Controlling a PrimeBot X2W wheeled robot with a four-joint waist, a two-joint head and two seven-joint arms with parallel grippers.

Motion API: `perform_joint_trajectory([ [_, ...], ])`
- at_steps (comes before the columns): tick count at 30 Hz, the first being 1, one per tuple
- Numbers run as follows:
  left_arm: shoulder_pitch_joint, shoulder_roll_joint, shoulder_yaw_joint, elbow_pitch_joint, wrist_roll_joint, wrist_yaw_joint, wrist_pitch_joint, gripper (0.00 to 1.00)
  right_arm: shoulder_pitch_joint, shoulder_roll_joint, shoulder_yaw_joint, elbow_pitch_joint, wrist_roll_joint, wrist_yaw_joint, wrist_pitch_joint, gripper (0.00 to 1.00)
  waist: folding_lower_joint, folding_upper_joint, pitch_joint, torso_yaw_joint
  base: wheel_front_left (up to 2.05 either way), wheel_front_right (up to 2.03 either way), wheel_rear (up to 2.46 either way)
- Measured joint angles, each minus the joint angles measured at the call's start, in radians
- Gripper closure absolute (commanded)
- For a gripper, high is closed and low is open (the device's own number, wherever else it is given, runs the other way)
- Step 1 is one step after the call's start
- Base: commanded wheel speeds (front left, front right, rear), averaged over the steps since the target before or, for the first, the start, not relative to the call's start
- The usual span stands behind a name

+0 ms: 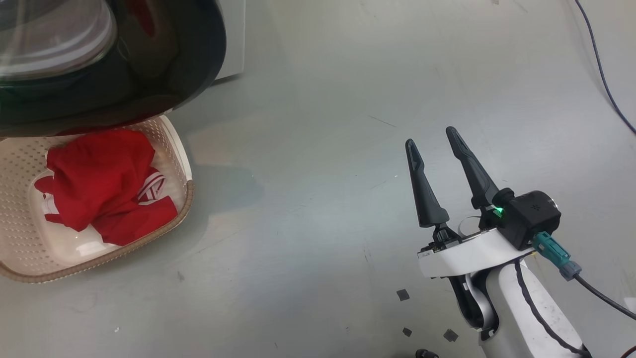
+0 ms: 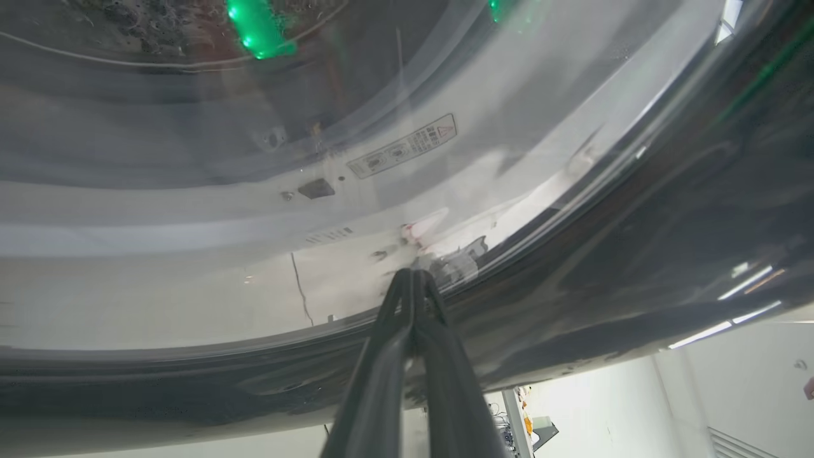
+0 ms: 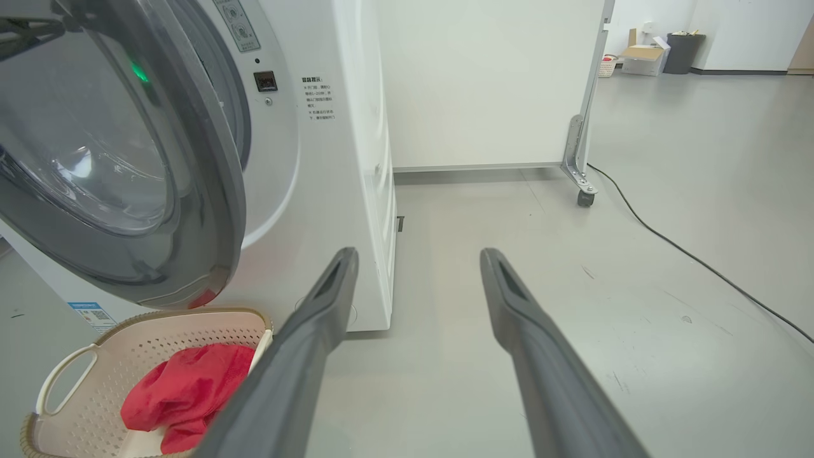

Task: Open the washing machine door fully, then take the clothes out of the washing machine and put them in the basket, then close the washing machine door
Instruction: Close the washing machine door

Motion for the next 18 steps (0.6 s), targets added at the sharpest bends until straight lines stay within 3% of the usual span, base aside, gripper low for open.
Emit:
perform_joint_trajectory([
  [8,-0.025,-0.006,-0.003,0.035,0.033,-0.024,-0.018,1.00,-0.003,0.000,0.000,0.000,0.000,-0.010,0.000,0.00,0.0000,0.0000,0.002,0.000,0.00,0.00,0.00],
  [18,-0.014,-0.094,-0.035,0.046,-0.030,-0.072,0.006,1.00,-0.003,0.000,-0.046,0.010,-0.027,-0.018,0.000,0.00,-0.0001,0.0000,-0.013,0.056,0.00,0.00,0.00],
])
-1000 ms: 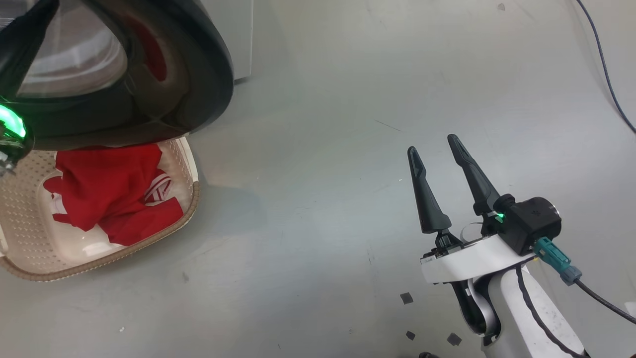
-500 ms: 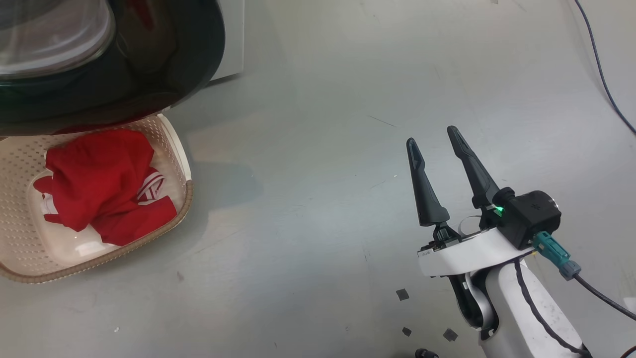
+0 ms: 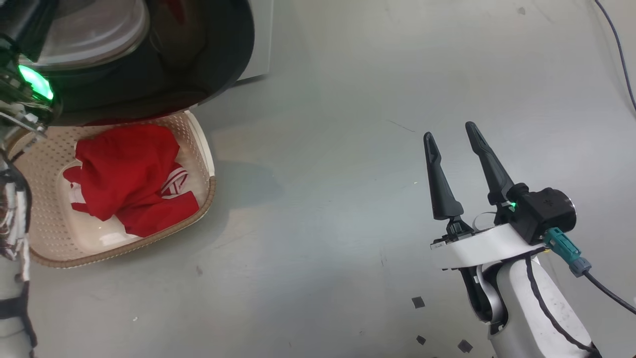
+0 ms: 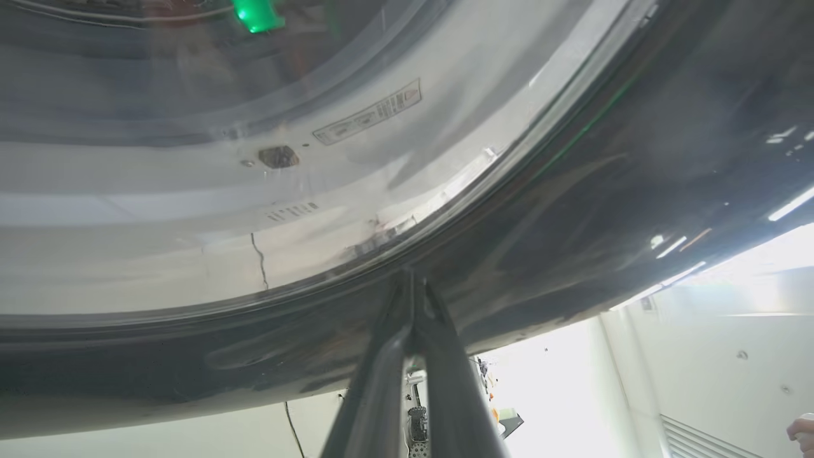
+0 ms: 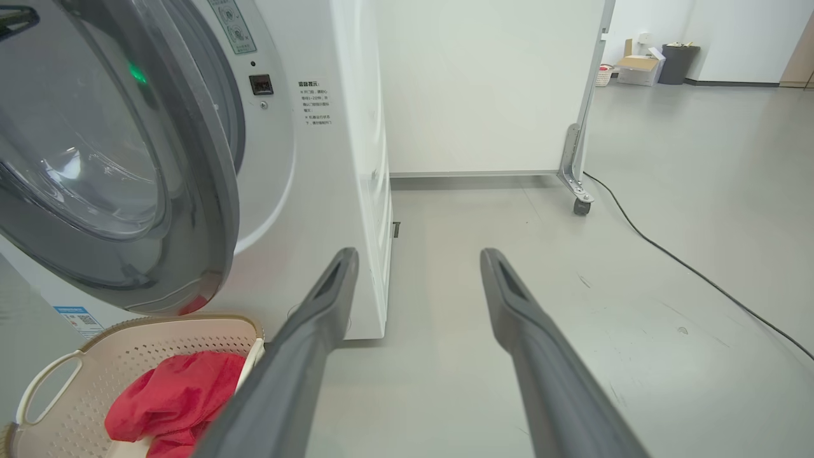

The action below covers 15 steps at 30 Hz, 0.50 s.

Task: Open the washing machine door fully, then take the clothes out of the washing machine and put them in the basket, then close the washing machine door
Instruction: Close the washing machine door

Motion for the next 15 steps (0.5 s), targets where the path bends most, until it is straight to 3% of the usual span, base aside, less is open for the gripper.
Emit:
perform_joint_trajectory([
  [7,0.104,-0.061,0.012,0.017,-0.053,-0.014,0.016,1.00,0.000,0.000,-0.034,0.018,-0.035,0.001,0.000,0.00,0.0000,0.0000,-0.023,0.063,0.00,0.00,0.00],
  [15,0.260,-0.119,0.031,0.024,-0.040,-0.021,-0.021,1.00,0.007,-0.017,-0.045,0.048,-0.055,0.016,0.000,0.00,0.0000,0.0000,-0.073,0.139,0.00,0.00,0.00],
])
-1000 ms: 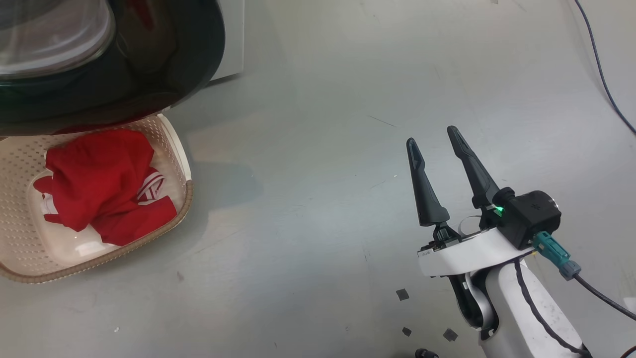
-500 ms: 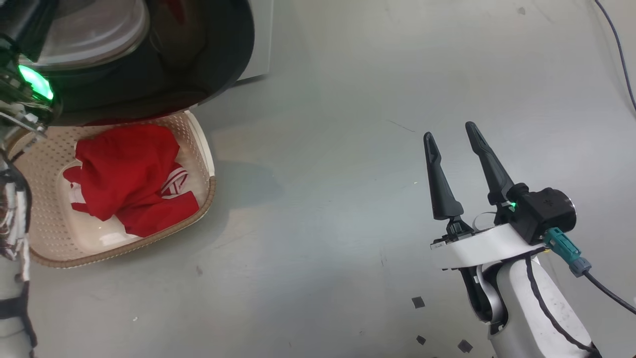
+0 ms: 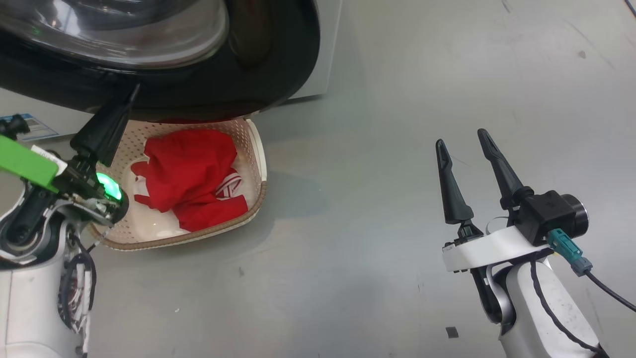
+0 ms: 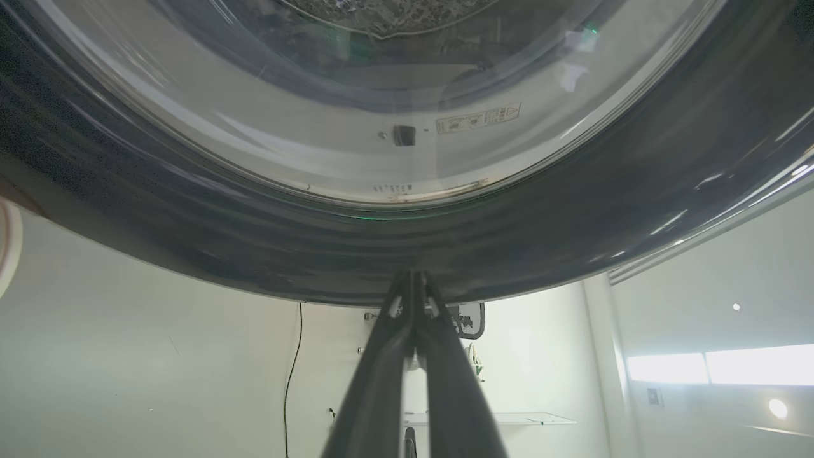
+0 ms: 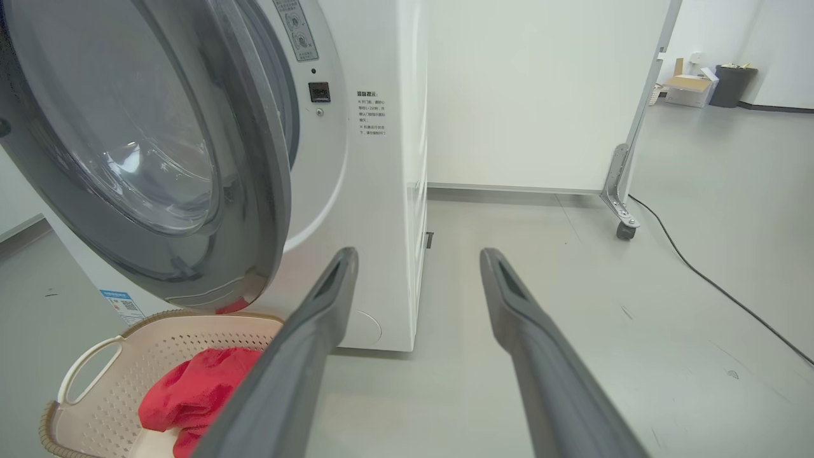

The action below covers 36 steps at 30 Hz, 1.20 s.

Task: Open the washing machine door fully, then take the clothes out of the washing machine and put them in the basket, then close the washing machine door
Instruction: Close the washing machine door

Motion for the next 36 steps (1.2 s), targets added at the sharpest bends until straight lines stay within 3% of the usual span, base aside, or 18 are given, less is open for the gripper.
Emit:
perform_joint_trajectory([
  [5,0.085,-0.007,0.034,-0.026,0.044,0.000,-0.048,1.00,0.009,-0.004,-0.007,0.015,-0.013,0.009,0.000,0.00,0.0000,0.0000,-0.043,0.046,0.00,0.00,0.00],
  [10,0.162,-0.059,0.080,-0.076,0.054,0.000,-0.097,1.00,0.049,-0.007,-0.015,0.035,-0.017,0.014,0.000,0.00,0.0000,0.0000,-0.090,0.089,0.00,0.00,0.00],
  [11,0.181,-0.067,0.084,-0.088,0.054,0.000,-0.097,0.65,0.055,-0.007,-0.018,0.036,-0.017,0.014,0.000,0.00,0.0000,0.0000,-0.100,0.097,0.00,0.00,0.00],
  [12,0.198,-0.076,0.089,-0.100,0.054,0.000,-0.106,0.51,0.063,-0.007,-0.022,0.038,-0.017,0.014,0.000,0.00,0.0000,0.0000,-0.110,0.104,0.00,0.00,0.00],
  [13,0.215,-0.084,0.096,-0.110,0.054,0.000,-0.115,0.09,0.070,-0.007,-0.026,0.041,-0.017,0.014,0.000,0.00,0.0000,0.0000,-0.120,0.112,0.00,0.00,0.00],
  [14,0.232,-0.089,0.101,-0.124,0.054,0.000,-0.120,0.00,0.077,-0.007,-0.029,0.043,-0.017,0.014,0.000,0.00,0.0000,0.0000,-0.131,0.119,0.00,0.00,0.00],
  [19,0.316,-0.095,0.134,-0.161,0.063,0.000,-0.172,0.00,0.117,-0.007,-0.034,0.054,-0.021,0.014,0.000,0.00,0.0000,0.0000,-0.180,0.155,0.00,0.00,0.00],
  [21,0.353,-0.093,0.142,-0.176,0.117,0.000,-0.202,0.00,0.128,-0.007,-0.033,0.057,-0.026,0.014,0.000,0.00,0.0000,0.0000,-0.198,0.168,0.00,0.00,0.00],
  [25,0.408,-0.069,0.126,-0.244,0.326,0.000,-0.281,0.00,0.144,-0.006,-0.038,0.059,-0.027,0.014,0.000,0.00,0.0000,0.0000,-0.232,0.189,0.00,0.00,0.00],
  [28,0.428,0.000,0.086,-0.317,0.536,0.000,-0.355,0.00,0.157,-0.007,-0.041,0.059,-0.030,0.015,0.000,0.00,0.0000,0.0000,-0.255,0.203,0.00,0.00,0.00],
  [29,0.428,0.000,0.086,-0.317,0.536,0.000,-0.355,0.00,0.157,-0.007,-0.041,0.059,-0.030,0.015,0.000,0.00,0.0000,0.0000,-0.255,0.203,0.00,0.00,0.00],
  [33,0.465,0.101,0.008,-0.389,0.781,-0.001,-0.468,0.00,0.167,-0.007,-0.043,0.060,-0.036,0.015,0.000,0.00,0.0000,0.0000,-0.283,0.217,0.00,0.00,0.00],
  [36,0.505,0.145,-0.030,-0.393,0.927,-0.001,-0.552,0.00,0.173,-0.007,-0.046,0.060,-0.038,0.015,0.000,0.00,0.0000,0.0000,-0.302,0.225,0.00,0.00,0.00],
])
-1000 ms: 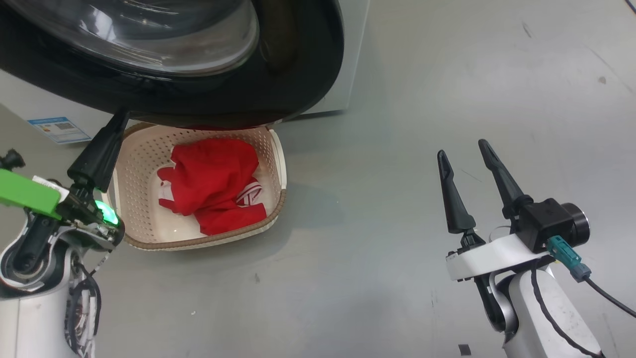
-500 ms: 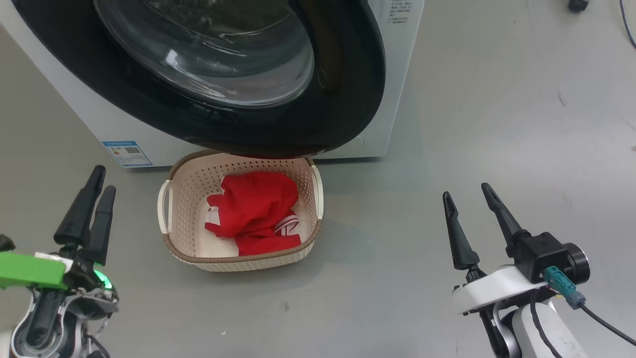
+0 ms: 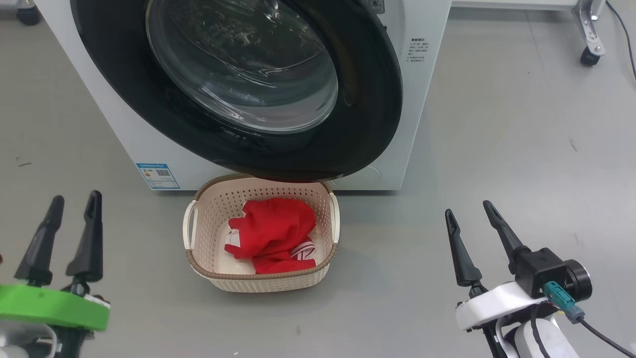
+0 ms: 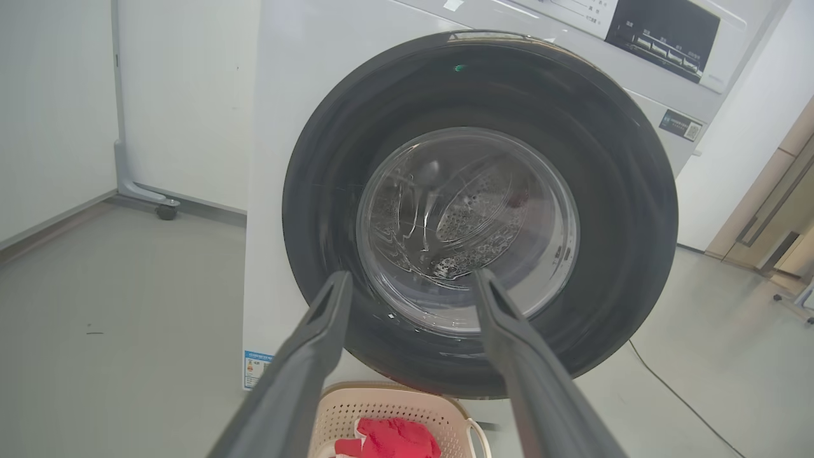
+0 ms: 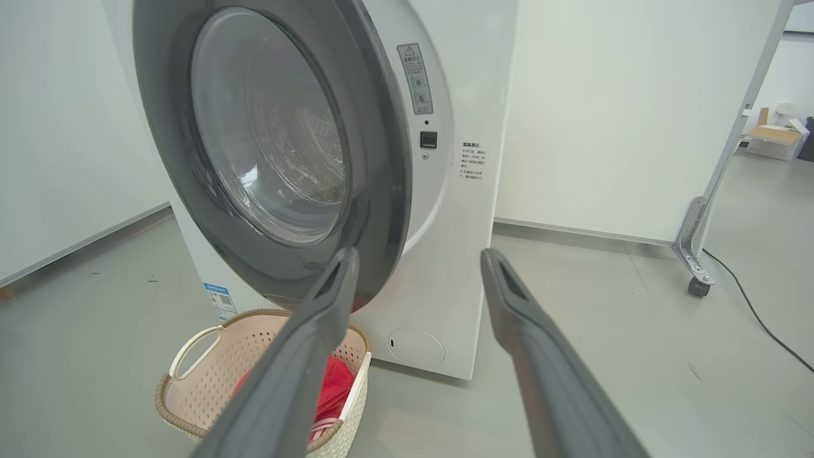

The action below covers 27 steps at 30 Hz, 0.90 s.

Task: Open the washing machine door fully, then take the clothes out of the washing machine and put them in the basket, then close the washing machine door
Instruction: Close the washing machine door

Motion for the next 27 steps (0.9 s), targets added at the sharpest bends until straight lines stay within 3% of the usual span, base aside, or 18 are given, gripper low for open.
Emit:
perform_joint_trajectory([
  [5,0.079,-0.013,-0.045,0.022,0.251,0.003,-0.111,0.00,0.030,-0.001,-0.006,0.000,-0.013,0.001,0.000,0.00,-0.0001,0.0000,-0.034,0.009,0.00,0.00,0.00],
  [11,0.157,-0.020,-0.103,0.047,0.398,0.078,-0.166,0.00,0.075,0.000,-0.008,0.010,-0.014,-0.001,0.000,0.00,-0.0001,0.0000,-0.065,0.008,0.00,0.00,0.00],
  [21,0.226,-0.058,-0.173,0.102,0.497,0.164,-0.204,0.00,0.118,0.006,-0.010,0.009,-0.014,-0.003,0.000,0.00,-0.0001,0.0000,-0.093,-0.006,0.00,0.00,0.00],
  [27,0.231,-0.079,-0.184,0.119,0.513,0.187,-0.223,0.00,0.136,0.009,-0.010,0.009,-0.012,-0.005,0.000,0.00,-0.0001,0.0000,-0.099,-0.009,0.00,0.00,0.00],
])
